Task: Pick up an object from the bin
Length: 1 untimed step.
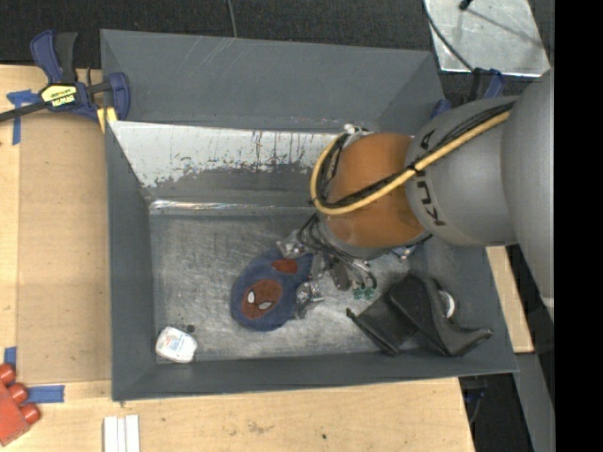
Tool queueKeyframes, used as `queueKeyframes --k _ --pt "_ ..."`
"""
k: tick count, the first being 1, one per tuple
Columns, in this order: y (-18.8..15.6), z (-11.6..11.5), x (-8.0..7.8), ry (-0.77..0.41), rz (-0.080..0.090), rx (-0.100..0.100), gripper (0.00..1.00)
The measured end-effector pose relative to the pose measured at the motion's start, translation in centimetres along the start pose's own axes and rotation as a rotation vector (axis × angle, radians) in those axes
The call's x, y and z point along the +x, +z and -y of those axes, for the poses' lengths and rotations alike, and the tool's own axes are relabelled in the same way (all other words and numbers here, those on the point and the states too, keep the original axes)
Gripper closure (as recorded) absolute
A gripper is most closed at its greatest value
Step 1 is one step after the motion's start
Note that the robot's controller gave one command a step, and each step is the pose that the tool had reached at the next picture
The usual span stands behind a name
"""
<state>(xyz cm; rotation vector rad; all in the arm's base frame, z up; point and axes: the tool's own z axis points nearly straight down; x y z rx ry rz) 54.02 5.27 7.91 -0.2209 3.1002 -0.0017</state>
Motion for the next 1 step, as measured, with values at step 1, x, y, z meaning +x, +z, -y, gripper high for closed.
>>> queueKeyframes --k 1 --pt "-14.72 -0.93 -1.53 -0.062 -0.021 -0.004 1.0"
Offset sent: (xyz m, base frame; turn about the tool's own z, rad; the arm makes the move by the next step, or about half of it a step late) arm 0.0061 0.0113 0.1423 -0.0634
